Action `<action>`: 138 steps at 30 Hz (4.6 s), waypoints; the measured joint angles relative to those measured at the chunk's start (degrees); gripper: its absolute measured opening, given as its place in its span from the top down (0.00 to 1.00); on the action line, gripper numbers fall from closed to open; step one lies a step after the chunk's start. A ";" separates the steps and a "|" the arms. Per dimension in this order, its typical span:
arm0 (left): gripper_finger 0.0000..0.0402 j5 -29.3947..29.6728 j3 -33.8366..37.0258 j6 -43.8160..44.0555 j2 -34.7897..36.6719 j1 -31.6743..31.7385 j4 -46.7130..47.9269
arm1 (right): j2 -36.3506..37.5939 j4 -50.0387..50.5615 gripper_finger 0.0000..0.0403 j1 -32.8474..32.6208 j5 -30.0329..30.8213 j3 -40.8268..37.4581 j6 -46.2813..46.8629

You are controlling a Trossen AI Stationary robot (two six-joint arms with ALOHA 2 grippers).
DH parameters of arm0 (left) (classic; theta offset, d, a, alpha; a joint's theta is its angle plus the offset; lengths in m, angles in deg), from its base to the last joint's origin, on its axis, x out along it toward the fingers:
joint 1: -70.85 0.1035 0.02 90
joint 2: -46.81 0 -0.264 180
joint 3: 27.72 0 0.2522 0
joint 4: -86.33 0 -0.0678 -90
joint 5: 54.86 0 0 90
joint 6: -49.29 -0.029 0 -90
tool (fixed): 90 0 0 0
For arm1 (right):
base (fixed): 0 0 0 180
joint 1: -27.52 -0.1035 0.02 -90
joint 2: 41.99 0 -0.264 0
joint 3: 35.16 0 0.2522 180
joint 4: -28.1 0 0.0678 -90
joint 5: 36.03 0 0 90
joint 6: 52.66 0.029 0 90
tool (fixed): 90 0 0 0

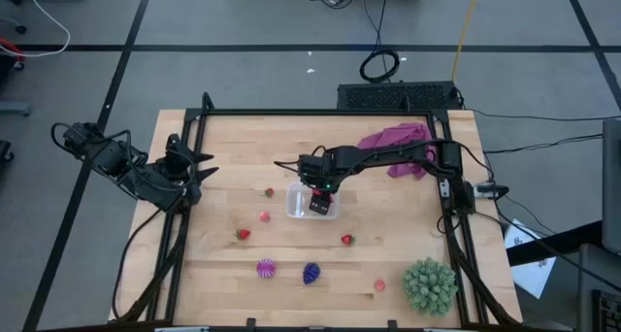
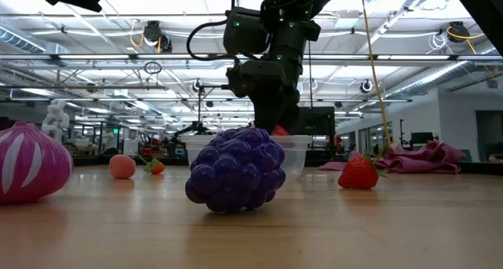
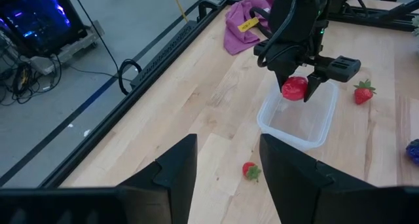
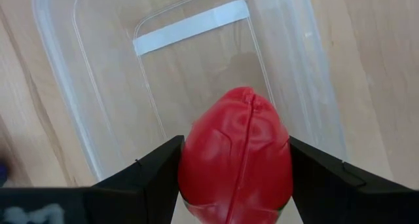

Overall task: Pick and placing Produce into tupperware
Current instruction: Put the red dragon fruit into the transparent container

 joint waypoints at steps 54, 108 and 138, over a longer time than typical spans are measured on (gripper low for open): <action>0.58 0.02 -0.01 -0.91 0.00 0.00 -0.02 | 0.02 -2.47 0.42 0.25 -1.25 0.00 -2.86; 0.58 0.44 0.00 -0.87 -1.88 0.02 -0.11 | -0.31 -3.14 0.41 -0.80 1.95 -3.68 0.84; 0.58 1.11 -0.01 -1.11 -1.88 0.02 -0.15 | 0.02 -8.90 0.41 -0.21 -2.98 -4.22 2.09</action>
